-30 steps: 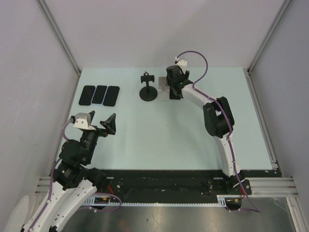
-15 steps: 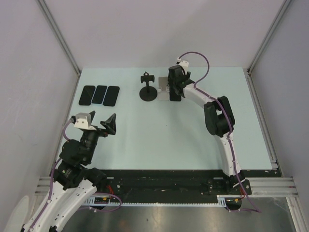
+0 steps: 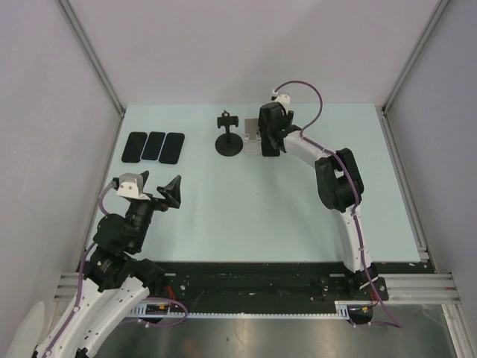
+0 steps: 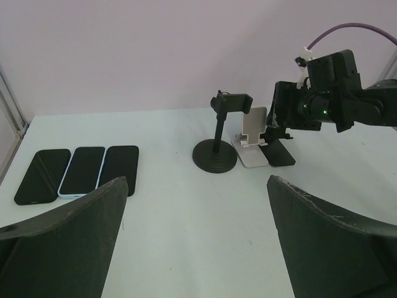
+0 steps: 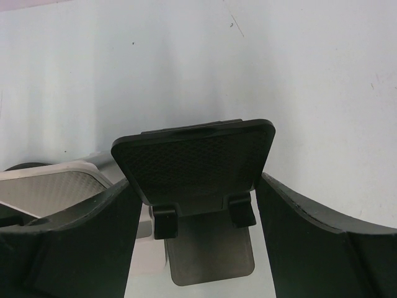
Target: Remove the phone from the phone stand
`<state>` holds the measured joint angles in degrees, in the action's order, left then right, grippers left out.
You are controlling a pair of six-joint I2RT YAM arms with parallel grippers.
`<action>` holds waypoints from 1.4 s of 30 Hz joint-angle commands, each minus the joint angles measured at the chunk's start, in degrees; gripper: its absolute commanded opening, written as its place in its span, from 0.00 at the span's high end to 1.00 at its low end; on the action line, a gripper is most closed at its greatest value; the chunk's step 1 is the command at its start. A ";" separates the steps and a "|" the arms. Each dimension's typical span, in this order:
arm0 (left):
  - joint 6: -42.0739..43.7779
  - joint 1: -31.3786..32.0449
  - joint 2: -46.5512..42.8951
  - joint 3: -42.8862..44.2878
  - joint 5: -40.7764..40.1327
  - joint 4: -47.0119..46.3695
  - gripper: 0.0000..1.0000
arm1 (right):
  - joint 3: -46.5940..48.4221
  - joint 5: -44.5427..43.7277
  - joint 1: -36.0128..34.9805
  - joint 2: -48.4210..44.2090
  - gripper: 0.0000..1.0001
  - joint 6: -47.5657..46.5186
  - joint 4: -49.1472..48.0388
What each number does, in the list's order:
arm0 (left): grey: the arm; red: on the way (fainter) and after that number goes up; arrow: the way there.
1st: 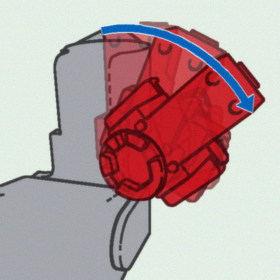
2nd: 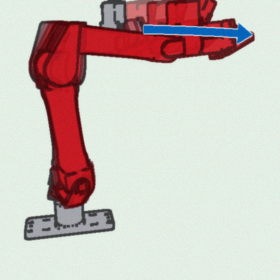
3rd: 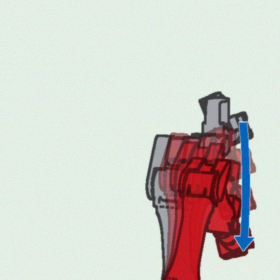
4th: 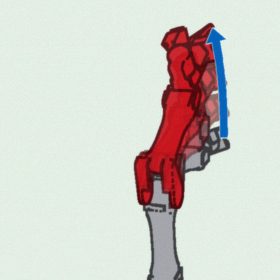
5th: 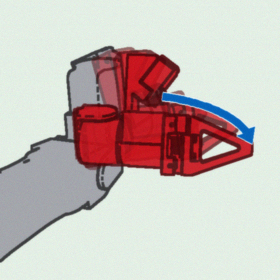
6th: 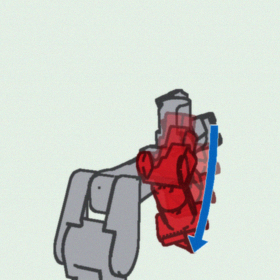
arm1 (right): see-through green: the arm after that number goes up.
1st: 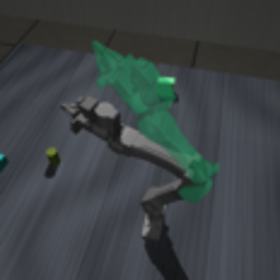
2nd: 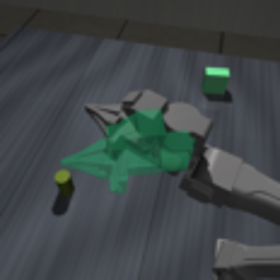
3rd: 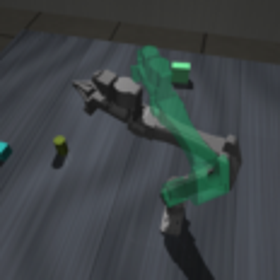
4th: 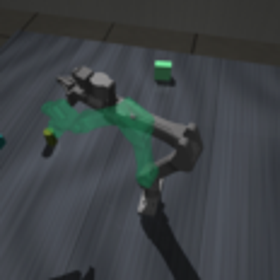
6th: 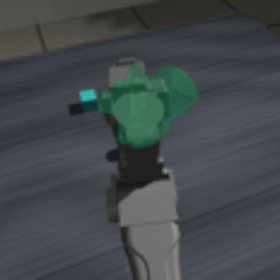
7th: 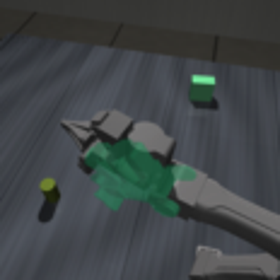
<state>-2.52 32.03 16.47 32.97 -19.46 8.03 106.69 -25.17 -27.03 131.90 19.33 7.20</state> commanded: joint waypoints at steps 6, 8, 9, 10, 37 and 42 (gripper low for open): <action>1.56 0.31 1.11 -0.36 0.83 -1.71 0.00 | -3.68 -0.23 -0.31 -6.47 0.18 -2.19 -3.60; 1.47 0.31 1.28 -0.36 0.83 -1.70 0.00 | -3.95 -0.06 -0.22 -6.83 0.17 -2.28 -3.51; 1.56 0.31 1.46 -0.45 0.83 -1.70 0.00 | -4.21 -0.06 -0.22 -7.35 0.16 -2.37 -3.51; 1.56 0.31 1.46 -0.36 0.83 -1.79 0.00 | -4.39 0.12 -0.31 -7.53 0.15 -2.28 -3.42; 0.24 0.22 -1.00 -0.01 -5.84 -1.62 0.00 | -38.20 -8.57 2.32 -55.85 0.00 -7.38 6.59; -2.04 -0.21 -3.46 -0.19 -10.33 -1.53 0.00 | -45.51 -12.62 5.66 -68.07 0.00 -8.52 10.46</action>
<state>-3.09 32.03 14.92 32.69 -24.88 7.99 65.30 -32.12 -23.33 71.05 12.62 13.28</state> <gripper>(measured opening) 0.996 0.995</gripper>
